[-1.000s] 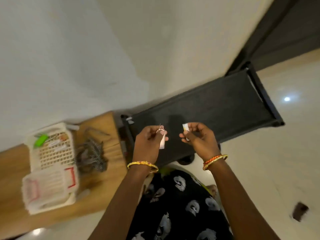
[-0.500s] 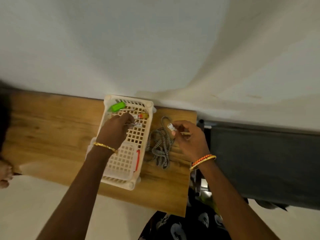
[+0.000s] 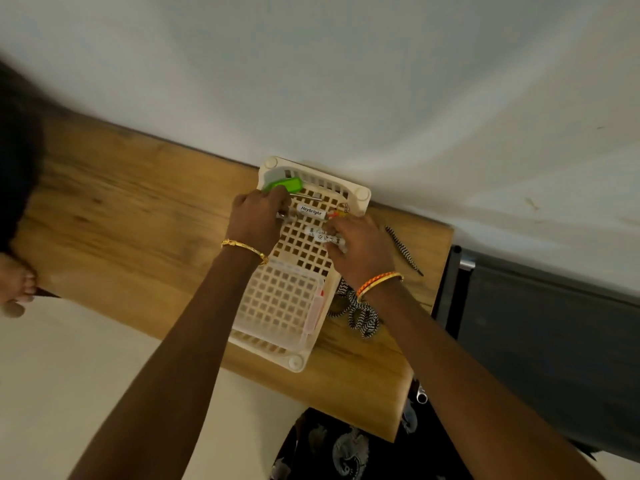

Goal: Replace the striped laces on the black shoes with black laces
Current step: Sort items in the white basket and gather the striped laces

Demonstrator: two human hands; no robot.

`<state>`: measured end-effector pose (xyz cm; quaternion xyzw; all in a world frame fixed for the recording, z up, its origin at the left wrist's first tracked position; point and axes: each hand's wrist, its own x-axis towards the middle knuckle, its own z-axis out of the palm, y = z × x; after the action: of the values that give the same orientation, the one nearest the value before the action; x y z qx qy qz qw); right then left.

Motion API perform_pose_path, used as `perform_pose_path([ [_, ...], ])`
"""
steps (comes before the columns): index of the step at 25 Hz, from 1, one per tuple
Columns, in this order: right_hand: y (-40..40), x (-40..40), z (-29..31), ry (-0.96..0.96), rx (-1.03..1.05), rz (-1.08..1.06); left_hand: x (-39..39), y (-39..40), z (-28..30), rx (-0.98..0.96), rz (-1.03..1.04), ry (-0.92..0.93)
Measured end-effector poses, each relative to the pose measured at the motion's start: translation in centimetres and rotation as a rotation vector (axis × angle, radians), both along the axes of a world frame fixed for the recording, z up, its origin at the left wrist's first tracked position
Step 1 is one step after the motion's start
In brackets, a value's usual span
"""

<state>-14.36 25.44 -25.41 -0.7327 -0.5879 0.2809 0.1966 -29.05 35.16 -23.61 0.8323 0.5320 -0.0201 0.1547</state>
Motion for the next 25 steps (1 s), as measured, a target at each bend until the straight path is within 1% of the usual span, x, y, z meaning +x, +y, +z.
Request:
perform_pose_path([
  [3, 0.5, -1.0, -0.1, -0.052, 0.094, 0.029, -0.6, -0.1, -0.2, 0.014, 0.019, 0.046],
  [6, 0.5, -1.2, -0.5, -0.139, 0.123, 0.101, -1.1, 0.2, 0.0, 0.011, 0.029, 0.102],
  [9, 0.4, -1.3, -1.0, -0.168, 0.122, 0.045, -1.3, 0.4, 0.2, -0.014, 0.046, 0.101],
  [11, 0.5, -1.3, -1.0, -0.135, 0.150, -0.042, -1.0, 0.2, 0.1, 0.006, 0.088, 0.090],
  [13, 0.5, -1.2, -1.1, -0.104, 0.161, -0.093, -0.5, -0.1, 0.0, 0.022, 0.184, 0.081],
  [15, 0.2, -1.1, -1.1, -0.066, 0.160, -0.111, -0.1, -0.4, 0.1, -0.009, 0.286, 0.057],
  [17, -0.4, -0.4, -0.8, -0.011, 0.187, -0.146, 0.1, -0.8, 0.3, -0.039, 0.319, 0.040],
  [20, -2.0, 1.2, -0.1, 0.081, 0.286, -0.264, 0.9, -2.4, 1.1, -0.024, 0.315, -0.042],
  [22, -3.5, 2.3, 0.4, 0.130, 0.327, -0.344, 2.4, -4.5, 1.9, 0.031, 0.289, -0.110],
  [25, -8.2, 5.0, 0.9, 0.192, 0.380, -0.515, 6.9, -9.9, 2.8, 0.126, 0.122, -0.216],
])
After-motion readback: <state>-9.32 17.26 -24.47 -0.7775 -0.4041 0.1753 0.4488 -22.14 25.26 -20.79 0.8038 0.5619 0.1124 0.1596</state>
